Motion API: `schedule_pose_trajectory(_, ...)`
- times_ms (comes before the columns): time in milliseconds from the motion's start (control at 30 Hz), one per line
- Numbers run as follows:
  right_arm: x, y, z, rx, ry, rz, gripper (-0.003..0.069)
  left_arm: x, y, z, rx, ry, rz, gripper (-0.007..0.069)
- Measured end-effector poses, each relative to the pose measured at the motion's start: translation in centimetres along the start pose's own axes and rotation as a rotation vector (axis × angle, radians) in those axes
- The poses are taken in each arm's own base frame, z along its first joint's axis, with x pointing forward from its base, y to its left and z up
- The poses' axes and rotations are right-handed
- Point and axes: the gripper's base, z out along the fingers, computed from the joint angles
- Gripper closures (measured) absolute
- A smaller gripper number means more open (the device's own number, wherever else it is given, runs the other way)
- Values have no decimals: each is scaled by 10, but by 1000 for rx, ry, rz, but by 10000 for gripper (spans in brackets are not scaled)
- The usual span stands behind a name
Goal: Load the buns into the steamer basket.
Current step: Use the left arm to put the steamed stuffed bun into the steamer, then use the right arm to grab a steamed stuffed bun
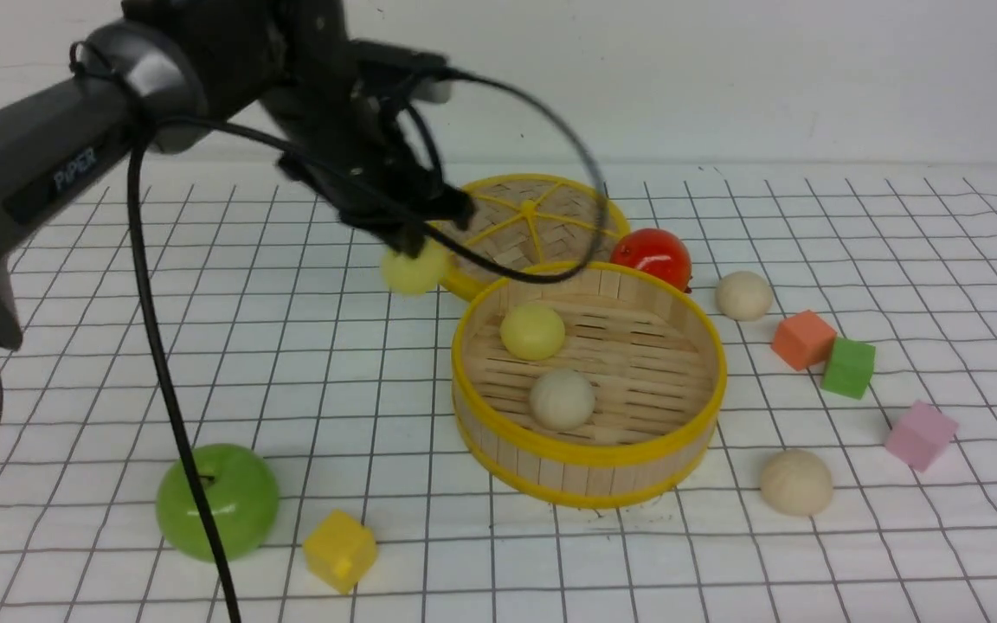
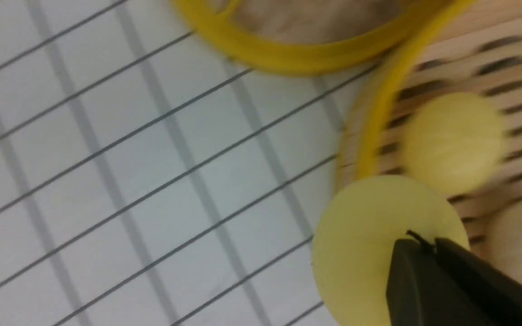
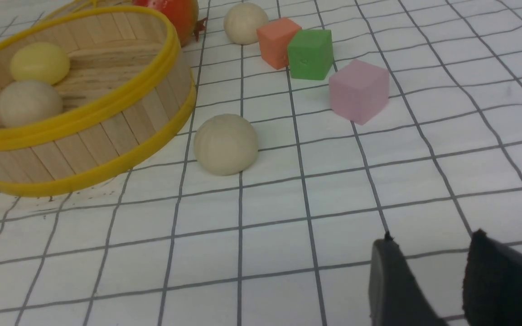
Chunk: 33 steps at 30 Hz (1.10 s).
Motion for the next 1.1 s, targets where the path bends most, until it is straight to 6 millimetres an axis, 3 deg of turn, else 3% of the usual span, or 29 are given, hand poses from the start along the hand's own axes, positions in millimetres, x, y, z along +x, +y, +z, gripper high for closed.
schedule_pose_trajectory(100,0,0,0,0,0,0,419,-6,-46,8,73,-55,89,638)
schedule_pose_trajectory(133,0,0,0,0,0,0,419,-6,-46,8,75,-56,87,638)
schedule_pose_trajectory(167,0,0,0,0,0,0,419,-8,-65,20,97,-87,114,638)
schedule_pose_trajectory(233,0,0,0,0,0,0,419,-9,-79,38,108,-128,129,638)
schedule_pose_trajectory(333,0,0,0,0,0,0,419,-8,-84,71,99,-182,128,629)
schedule_pose_trajectory(467,0,0,0,0,0,0,419,-7,-83,94,83,-217,125,594)
schedule_pose_trajectory(500,0,0,0,0,0,0,419,-4,-82,107,77,-231,120,550)
schedule_pose_trajectory(533,0,0,0,0,0,0,419,-5,-82,107,76,-236,120,543)
schedule_pose_trajectory(567,0,0,0,0,0,0,419,-3,-82,116,73,-243,118,481)
schedule_pose_trajectory(700,0,0,0,0,0,0,419,-1,-81,119,75,-235,100,314)
schedule_pose_trajectory(800,0,0,0,0,0,0,419,-3,-82,106,85,-214,55,204)
schedule_pose_trajectory(900,0,0,0,0,0,0,419,-10,-83,70,96,-191,13,195)
schedule_pose_trajectory(967,0,0,0,0,0,0,419,-14,-83,42,97,-190,-2,244)
schedule_pose_trajectory(1000,0,0,0,0,0,0,419,-18,-83,10,93,-198,-7,330)
schedule_pose_trajectory(1100,0,0,0,0,0,0,419,-16,-81,-55,78,-225,2,557)
